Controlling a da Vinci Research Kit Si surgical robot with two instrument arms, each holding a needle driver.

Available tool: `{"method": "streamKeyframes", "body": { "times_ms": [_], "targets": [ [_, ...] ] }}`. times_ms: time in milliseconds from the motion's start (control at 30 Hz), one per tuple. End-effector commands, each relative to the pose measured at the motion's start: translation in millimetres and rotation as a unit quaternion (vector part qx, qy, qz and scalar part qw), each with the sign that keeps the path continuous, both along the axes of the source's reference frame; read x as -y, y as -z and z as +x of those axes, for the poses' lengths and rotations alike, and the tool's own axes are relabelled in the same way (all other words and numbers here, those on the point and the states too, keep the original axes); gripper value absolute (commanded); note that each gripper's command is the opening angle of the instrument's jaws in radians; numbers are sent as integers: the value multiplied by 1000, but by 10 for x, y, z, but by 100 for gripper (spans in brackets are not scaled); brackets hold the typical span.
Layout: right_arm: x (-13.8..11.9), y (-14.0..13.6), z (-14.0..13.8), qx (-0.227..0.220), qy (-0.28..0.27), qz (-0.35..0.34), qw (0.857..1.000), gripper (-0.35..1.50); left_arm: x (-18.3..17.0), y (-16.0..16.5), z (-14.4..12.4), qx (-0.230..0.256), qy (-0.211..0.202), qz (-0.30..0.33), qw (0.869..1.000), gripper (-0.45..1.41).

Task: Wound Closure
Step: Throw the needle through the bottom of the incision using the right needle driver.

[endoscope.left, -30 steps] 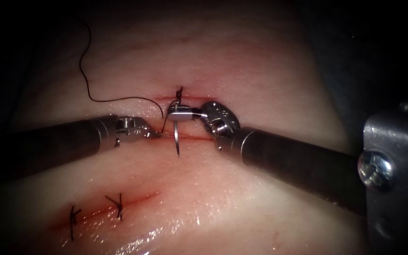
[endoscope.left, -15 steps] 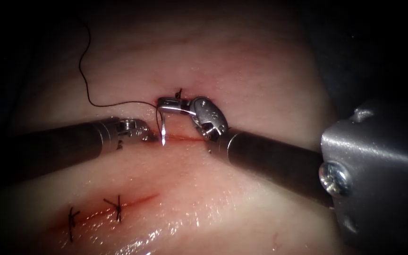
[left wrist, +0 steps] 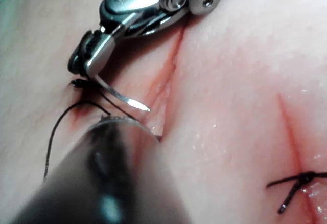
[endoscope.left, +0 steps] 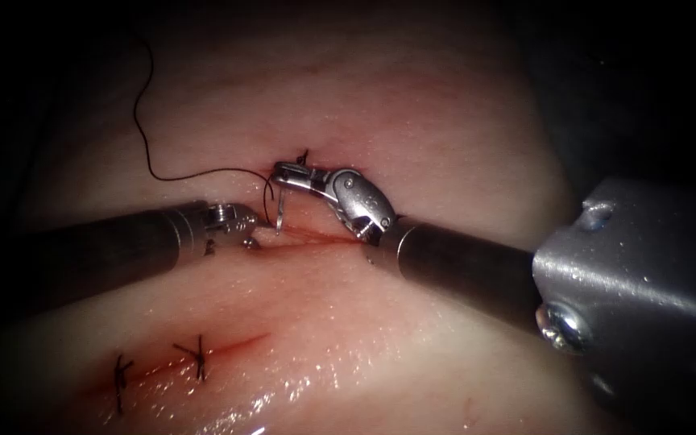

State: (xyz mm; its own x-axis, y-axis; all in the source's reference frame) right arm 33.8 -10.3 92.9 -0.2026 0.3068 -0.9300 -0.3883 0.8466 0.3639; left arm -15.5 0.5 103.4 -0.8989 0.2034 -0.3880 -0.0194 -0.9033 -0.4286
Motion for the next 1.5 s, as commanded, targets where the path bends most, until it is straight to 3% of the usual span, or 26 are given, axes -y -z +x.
{"method": "streamKeyframes", "body": {
  "times_ms": [33, 600, 867, 1033, 1300, 1500],
  "targets": [
    [5, -9, 11, 0, 0, -4, 1000, -35, -3, -4, -5, 1, 0, -1, 1000, 36],
    [44, -13, 22, 4, 13, 19, 1000, -35, -5, 0, -4, 2, 12, 3, 1000, 24],
    [46, -19, 22, 22, 49, 112, 992, -35, -1, 9, -5, 2, 18, 3, 1000, 22],
    [43, -20, 19, 46, 75, 119, 989, -35, -2, 14, -5, 2, 22, 2, 1000, 20],
    [48, -30, 19, 48, 94, 131, 986, -35, -3, 21, -6, 9, 33, 0, 999, 22],
    [48, -31, 21, 43, 101, 172, 979, -35, -8, 56, -3, 22, 62, -24, 998, 22]
  ]
}}
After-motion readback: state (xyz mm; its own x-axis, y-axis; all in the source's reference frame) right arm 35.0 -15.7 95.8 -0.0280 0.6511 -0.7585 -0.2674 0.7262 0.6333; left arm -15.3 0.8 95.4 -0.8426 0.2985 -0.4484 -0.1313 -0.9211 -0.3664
